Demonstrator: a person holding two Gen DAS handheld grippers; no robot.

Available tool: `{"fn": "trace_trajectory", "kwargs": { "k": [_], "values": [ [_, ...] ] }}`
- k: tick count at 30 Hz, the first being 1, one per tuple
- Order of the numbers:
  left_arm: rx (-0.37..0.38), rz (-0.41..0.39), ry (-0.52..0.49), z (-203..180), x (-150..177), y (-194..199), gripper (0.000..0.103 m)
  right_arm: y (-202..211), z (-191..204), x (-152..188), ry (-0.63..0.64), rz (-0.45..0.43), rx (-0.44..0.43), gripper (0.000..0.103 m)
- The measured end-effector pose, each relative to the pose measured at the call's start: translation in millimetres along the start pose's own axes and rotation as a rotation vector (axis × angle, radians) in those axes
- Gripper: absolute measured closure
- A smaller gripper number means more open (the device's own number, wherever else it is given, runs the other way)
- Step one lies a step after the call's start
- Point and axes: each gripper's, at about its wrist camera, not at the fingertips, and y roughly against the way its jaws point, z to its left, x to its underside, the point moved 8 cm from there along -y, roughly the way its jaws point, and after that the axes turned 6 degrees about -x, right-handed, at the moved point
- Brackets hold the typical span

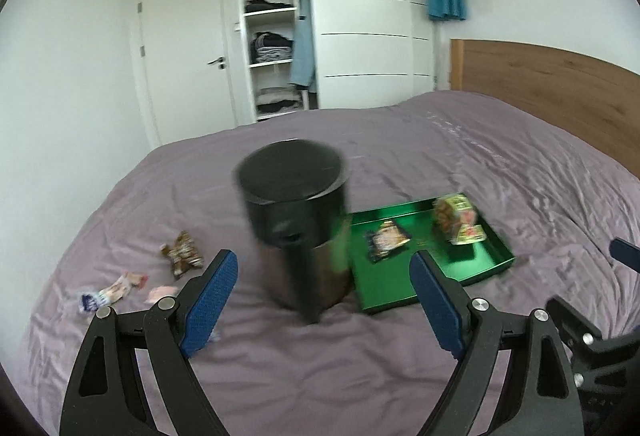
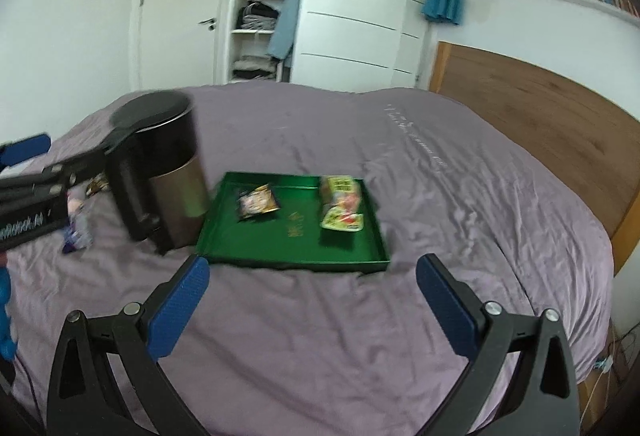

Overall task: Organize snacks
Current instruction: 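Lift both tools away from the tray back toward the remaining snacks, then grasp the khaki sesame candy with the left tool while the right tool grasps the blue wafer bag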

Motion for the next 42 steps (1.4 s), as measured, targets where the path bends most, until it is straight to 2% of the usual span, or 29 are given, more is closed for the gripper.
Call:
{"fn": "trace_trajectory", "kwargs": {
  "k": [12, 17, 22, 31, 34, 37, 42],
  "values": [
    [-0.243, 0.063, 0.104, 163, 54, 8, 0.019, 11, 157, 3, 0.244, 0.054, -0.203, 0.000],
    [-0.310, 0.088, 0.154, 217, 79, 6, 0.019, 13, 210, 4, 0.312, 0.065, -0.262, 0.000],
    [-0.363, 0.112, 0.163, 257, 104, -1, 0.019, 9, 250, 3, 0.318, 0.077, -0.323, 0.000],
    [-0.490, 0.203, 0.237, 367, 165, -22, 0.019, -33, 311, 15, 0.259, 0.131, -0.460, 0.000],
    [-0.504, 0.235, 0.261, 396, 181, -37, 0.019, -58, 330, 18, 0.264, 0.161, -0.480, 0.000],
    [-0.489, 0.247, 0.261, 408, 188, -51, 0.019, -83, 347, 17, 0.267, 0.180, -0.495, 0.000],
    [-0.382, 0.257, 0.239, 394, 181, -92, 0.019, -129, 365, 14, 0.265, 0.211, -0.503, 0.000]
  ]
}}
